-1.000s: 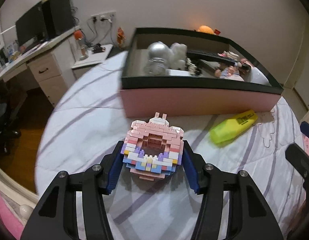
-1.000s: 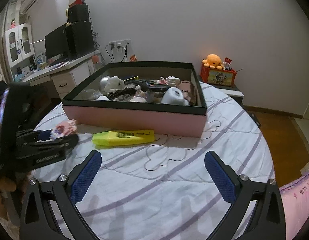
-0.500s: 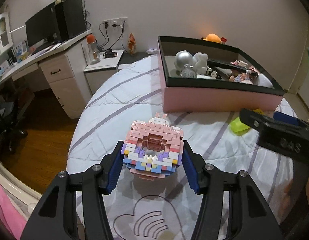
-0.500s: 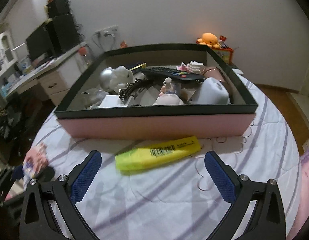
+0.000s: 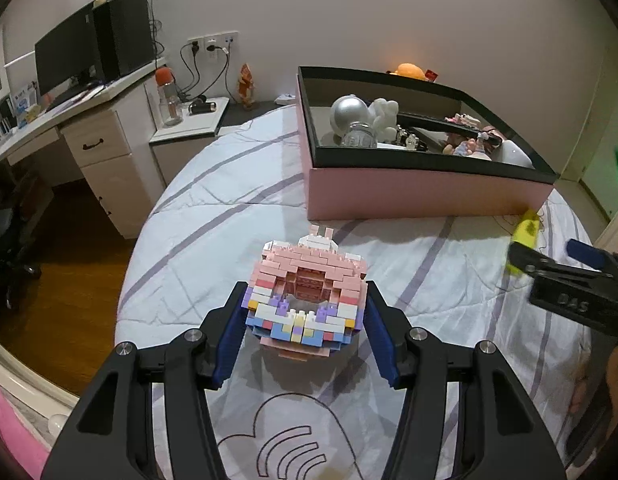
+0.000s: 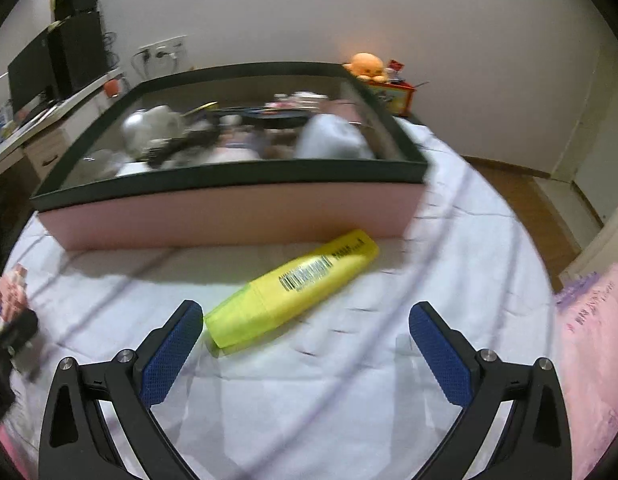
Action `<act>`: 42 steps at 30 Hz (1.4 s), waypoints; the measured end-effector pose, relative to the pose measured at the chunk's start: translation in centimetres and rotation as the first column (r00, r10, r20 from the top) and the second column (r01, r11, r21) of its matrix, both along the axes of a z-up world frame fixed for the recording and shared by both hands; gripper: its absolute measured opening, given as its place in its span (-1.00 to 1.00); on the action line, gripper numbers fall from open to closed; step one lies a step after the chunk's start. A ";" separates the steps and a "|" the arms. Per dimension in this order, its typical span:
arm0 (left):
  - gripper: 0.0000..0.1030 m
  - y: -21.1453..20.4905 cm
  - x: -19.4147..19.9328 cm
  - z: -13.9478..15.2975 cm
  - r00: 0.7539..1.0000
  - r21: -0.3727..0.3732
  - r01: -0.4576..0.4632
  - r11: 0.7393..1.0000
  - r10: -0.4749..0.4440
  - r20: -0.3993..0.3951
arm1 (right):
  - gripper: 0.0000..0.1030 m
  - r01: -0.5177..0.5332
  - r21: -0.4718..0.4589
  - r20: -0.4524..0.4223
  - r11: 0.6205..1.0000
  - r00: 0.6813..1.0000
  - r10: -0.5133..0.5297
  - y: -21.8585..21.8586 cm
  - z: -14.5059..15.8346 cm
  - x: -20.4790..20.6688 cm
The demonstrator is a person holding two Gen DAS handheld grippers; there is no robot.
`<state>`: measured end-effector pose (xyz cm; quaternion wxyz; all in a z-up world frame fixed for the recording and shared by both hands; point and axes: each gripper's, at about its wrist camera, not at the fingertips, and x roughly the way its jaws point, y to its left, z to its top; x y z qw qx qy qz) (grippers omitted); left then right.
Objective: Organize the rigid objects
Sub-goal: 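Grasp the pink block donut with the left gripper, then grasp the yellow highlighter with the right gripper while the left gripper holds the donut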
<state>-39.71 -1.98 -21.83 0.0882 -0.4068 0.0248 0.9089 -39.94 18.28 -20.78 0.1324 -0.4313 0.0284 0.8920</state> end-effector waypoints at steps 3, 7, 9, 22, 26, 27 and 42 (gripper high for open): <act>0.09 0.7 -0.1 -0.1 1.000 0.004 0.011 1.000 -0.011 0.005 | 1.00 0.026 0.026 0.001 0.999 1.000 -0.026 1.2 0.2 0.9; 0.09 1.7 -0.2 0.0 1.000 0.001 0.028 1.000 -0.028 0.002 | 1.00 0.006 -0.010 -0.018 1.000 1.000 -0.006 1.3 0.3 0.5; 0.09 2.2 -0.3 0.0 0.999 -0.003 0.034 0.999 -0.034 0.006 | 1.00 0.016 -0.050 -0.041 0.999 0.999 -0.018 1.4 0.7 -0.1; 0.09 3.0 -0.1 0.2 0.999 -0.024 0.047 0.999 -0.046 0.016 | 0.37 0.018 -0.138 -0.038 0.990 0.999 -0.023 3.3 -0.3 -1.8; 0.09 3.6 0.4 0.5 0.998 -0.026 0.060 0.998 -0.059 0.013 | -0.01 -0.023 -0.177 -0.040 0.984 0.999 0.016 4.4 -0.2 -1.0; 0.10 3.7 0.5 0.6 0.998 -0.027 0.059 0.998 -0.059 0.010 | -0.04 -0.037 -0.189 -0.043 0.981 0.999 0.029 4.6 -0.1 -0.7; 0.10 5.6 1.9 1.1 0.996 -0.009 0.081 0.997 -0.081 0.021 | -0.48 -0.219 -0.207 -0.029 0.954 0.976 0.217 5.8 -0.3 4.1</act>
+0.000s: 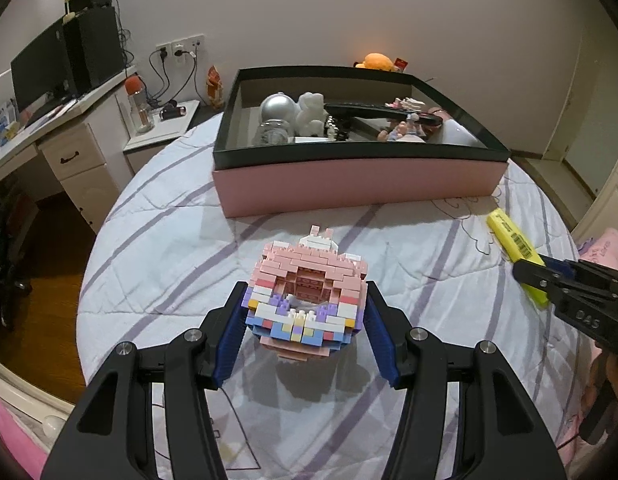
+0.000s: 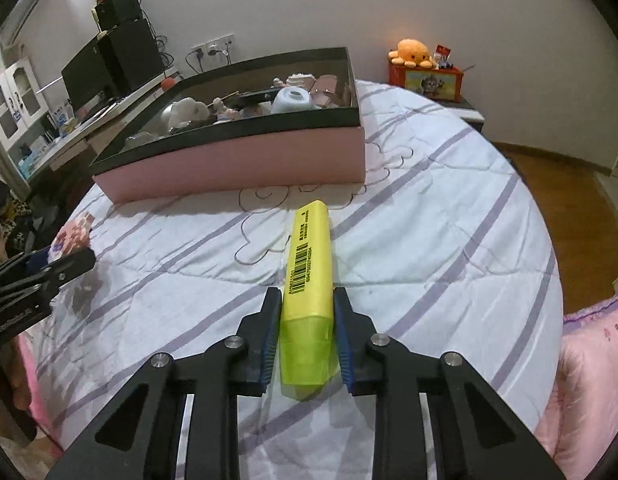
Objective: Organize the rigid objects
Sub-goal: 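Grasp the yellow highlighter with the right gripper while the left gripper holds the donut, then lift the donut and highlighter with both grippers over the pink box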
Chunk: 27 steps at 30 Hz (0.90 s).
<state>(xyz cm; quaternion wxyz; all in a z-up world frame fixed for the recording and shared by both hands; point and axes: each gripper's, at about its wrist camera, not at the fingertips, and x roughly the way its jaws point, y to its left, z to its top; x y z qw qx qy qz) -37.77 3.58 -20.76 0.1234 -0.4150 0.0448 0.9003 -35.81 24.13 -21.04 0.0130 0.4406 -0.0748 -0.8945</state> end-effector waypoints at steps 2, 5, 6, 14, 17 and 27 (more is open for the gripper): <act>0.10 0.2 0.1 0.0 1.000 -0.007 0.000 1.000 0.000 0.000 | -0.32 -0.003 0.023 -0.010 1.000 1.000 0.003 -0.3 0.3 -0.2; 0.10 0.1 0.2 0.2 1.000 -0.008 -0.011 1.000 0.011 -0.006 | -0.14 -0.014 0.074 -0.014 0.997 1.000 0.015 -1.0 0.2 -1.0; 0.10 0.1 0.2 0.3 1.000 -0.007 -0.013 1.000 0.013 -0.006 | -0.14 -0.017 0.100 -0.010 0.995 1.000 0.018 -1.4 0.1 -1.2; 0.10 0.2 0.9 1.1 0.999 0.004 -0.029 1.000 0.029 -0.035 | -0.48 -0.036 0.148 -0.034 0.988 0.999 0.042 -1.5 -0.1 -1.3; 0.10 0.3 1.6 2.1 0.997 0.020 -0.034 0.999 0.035 -0.067 | -0.48 -0.044 0.138 -0.063 0.990 0.997 0.053 -1.4 0.4 -0.5; 0.09 -0.2 6.5 8.6 0.955 0.079 -0.089 0.993 0.108 -0.277 | -0.48 -0.114 0.057 -0.318 0.992 0.940 0.126 -3.3 8.8 5.2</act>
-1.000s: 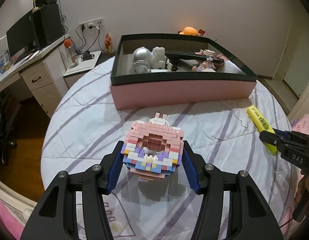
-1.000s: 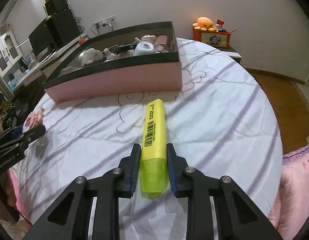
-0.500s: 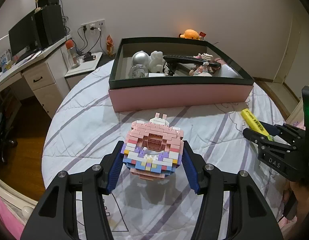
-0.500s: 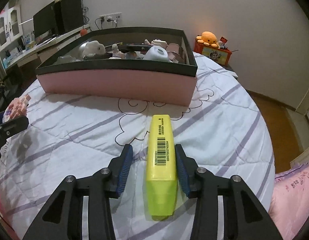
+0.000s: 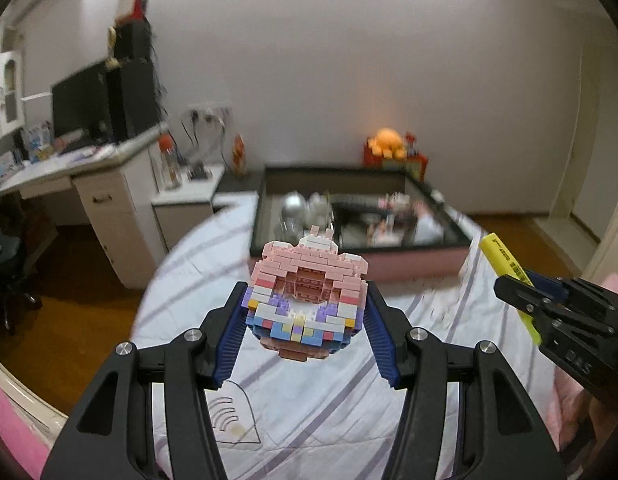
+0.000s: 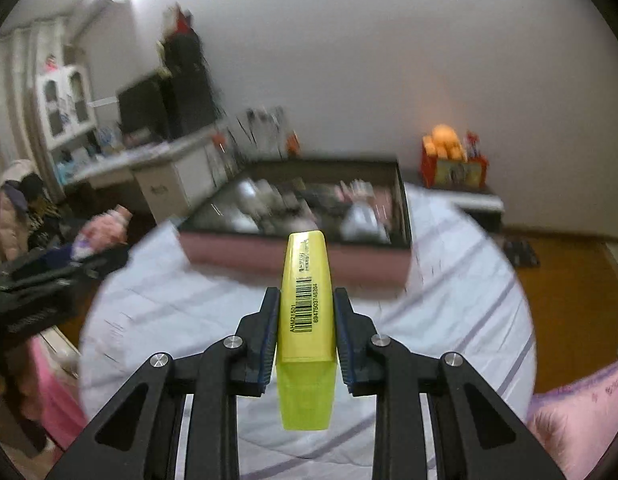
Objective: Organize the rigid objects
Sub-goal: 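Lift the donut and highlighter with both grippers over the pink box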
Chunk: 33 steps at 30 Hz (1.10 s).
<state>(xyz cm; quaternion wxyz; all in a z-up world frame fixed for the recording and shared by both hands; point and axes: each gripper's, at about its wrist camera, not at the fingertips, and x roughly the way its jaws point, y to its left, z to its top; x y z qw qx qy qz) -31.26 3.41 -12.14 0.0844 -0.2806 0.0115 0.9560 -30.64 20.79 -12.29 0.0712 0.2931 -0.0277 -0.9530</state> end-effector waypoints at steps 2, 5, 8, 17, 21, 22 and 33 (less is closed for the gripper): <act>0.09 0.0 1.3 1.3 0.999 0.002 -0.014 1.000 0.014 -0.047 | -0.48 -0.013 -0.002 -0.072 1.000 0.997 0.013 -0.9 2.3 1.6; 0.09 -0.2 3.5 3.2 0.994 0.021 -0.022 1.000 0.024 -0.107 | -0.48 -0.028 0.011 -0.154 1.000 0.988 0.030 -2.0 4.7 3.4; 0.09 -0.5 5.4 5.0 0.988 0.022 -0.015 1.000 0.018 -0.151 | -0.48 -0.036 0.036 -0.221 0.999 0.974 0.043 -3.2 6.5 5.3; 0.10 -1.4 10.4 8.8 0.959 0.037 -0.043 0.998 0.052 -0.280 | -0.48 -0.011 0.045 -0.355 0.999 0.935 0.026 -4.7 9.4 9.2; 0.10 -1.5 11.7 10.0 0.946 0.055 -0.037 0.998 0.053 -0.319 | -0.48 0.001 0.055 -0.398 0.998 0.917 0.021 -5.1 10.5 10.4; 0.10 -1.5 12.0 10.4 0.943 0.053 -0.038 0.998 0.053 -0.327 | -0.48 0.004 0.062 -0.399 0.998 0.917 0.021 -5.3 10.7 10.5; 0.09 -0.3 13.3 12.6 0.913 0.028 -0.038 0.999 0.046 -0.405 | -0.47 0.022 0.066 -0.444 0.998 0.896 0.010 -5.7 12.2 11.2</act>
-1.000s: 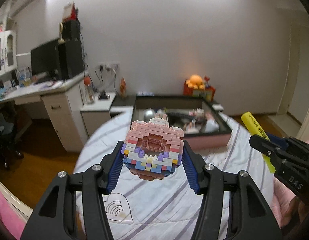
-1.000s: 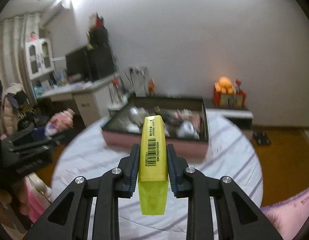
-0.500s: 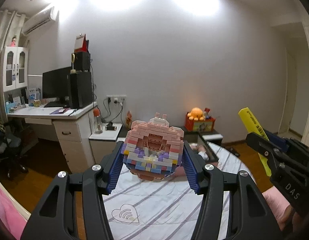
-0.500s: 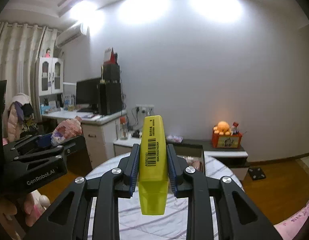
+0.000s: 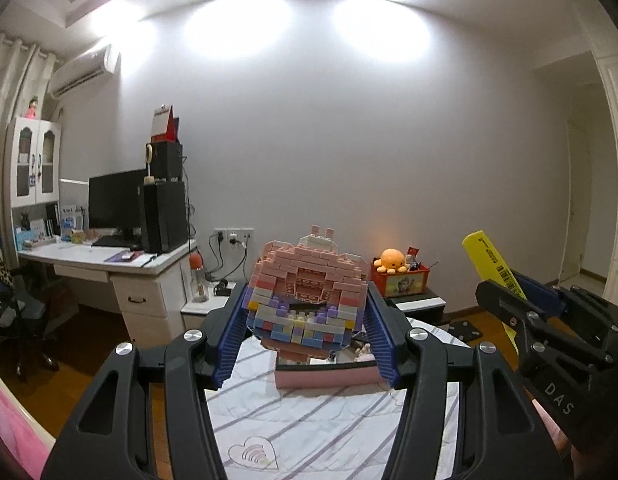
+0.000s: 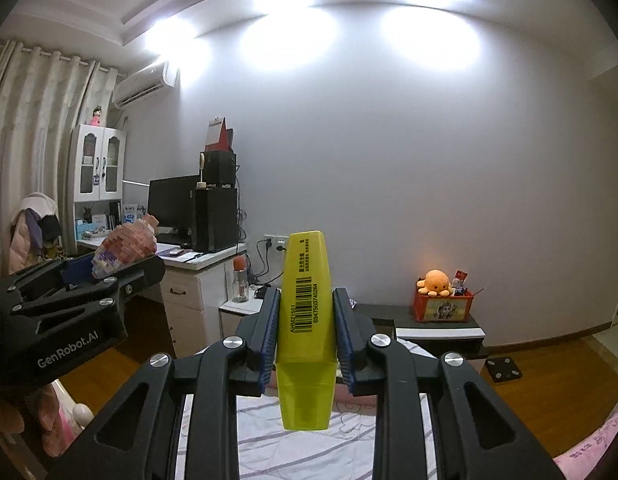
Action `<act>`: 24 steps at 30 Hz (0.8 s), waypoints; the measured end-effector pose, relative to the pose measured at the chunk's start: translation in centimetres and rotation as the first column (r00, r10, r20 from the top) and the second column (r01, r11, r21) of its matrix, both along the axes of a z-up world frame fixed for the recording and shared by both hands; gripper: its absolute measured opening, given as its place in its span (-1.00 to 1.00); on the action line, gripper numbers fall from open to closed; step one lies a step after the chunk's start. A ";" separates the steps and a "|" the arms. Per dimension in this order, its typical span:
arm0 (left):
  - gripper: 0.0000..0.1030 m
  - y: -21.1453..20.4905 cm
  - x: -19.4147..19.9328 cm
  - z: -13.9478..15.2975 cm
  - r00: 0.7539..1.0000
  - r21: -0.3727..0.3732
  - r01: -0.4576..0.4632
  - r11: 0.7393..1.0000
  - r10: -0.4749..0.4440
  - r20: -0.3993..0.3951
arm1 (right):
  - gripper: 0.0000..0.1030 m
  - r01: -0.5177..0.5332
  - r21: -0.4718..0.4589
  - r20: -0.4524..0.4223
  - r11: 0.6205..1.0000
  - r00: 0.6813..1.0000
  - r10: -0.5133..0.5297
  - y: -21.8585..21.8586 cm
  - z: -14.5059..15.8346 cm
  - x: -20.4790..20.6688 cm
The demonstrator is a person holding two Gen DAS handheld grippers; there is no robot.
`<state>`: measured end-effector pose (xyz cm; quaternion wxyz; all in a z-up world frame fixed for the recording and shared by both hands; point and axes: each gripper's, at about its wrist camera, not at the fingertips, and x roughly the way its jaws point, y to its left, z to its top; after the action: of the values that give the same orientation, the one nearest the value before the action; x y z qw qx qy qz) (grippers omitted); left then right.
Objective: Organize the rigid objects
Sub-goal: 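Lift the donut and highlighter with both grippers over the pink box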
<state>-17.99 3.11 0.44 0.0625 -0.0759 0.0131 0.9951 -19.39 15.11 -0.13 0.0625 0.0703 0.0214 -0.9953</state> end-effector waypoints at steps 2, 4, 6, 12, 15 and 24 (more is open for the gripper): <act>0.09 0.3 -0.2 0.3 1.000 -0.007 -0.005 1.000 0.005 -0.013 | -0.48 0.004 0.002 -0.003 1.000 1.000 -0.004 0.1 0.2 -0.4; 0.09 0.7 -0.6 0.5 1.000 -0.016 -0.016 1.000 0.016 -0.025 | -0.47 0.006 0.000 -0.009 1.000 1.000 -0.006 0.2 0.4 -0.8; 0.09 0.8 -1.2 0.7 0.999 -0.018 -0.019 1.000 0.019 -0.030 | -0.47 0.007 0.001 -0.014 1.000 1.000 -0.007 0.3 0.4 -1.0; 0.10 1.4 -3.3 0.6 0.999 -0.038 -0.029 0.999 0.028 -0.022 | -0.47 0.001 -0.001 -0.002 1.000 1.000 -0.001 0.5 0.6 -2.6; 0.09 1.6 -5.3 0.2 0.999 -0.054 -0.042 0.998 0.042 -0.008 | -0.47 -0.002 -0.002 0.014 1.000 1.000 0.002 0.7 0.3 -4.4; 0.09 2.0 -12.7 -0.8 0.997 -0.061 -0.073 0.995 0.073 0.010 | -0.47 0.012 -0.013 0.054 1.000 0.998 -0.011 1.7 -0.4 -11.1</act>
<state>-30.71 5.16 -0.35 0.0238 -0.0841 0.0402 0.9954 -30.44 16.86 -0.53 0.0578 0.0969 0.0128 -0.9935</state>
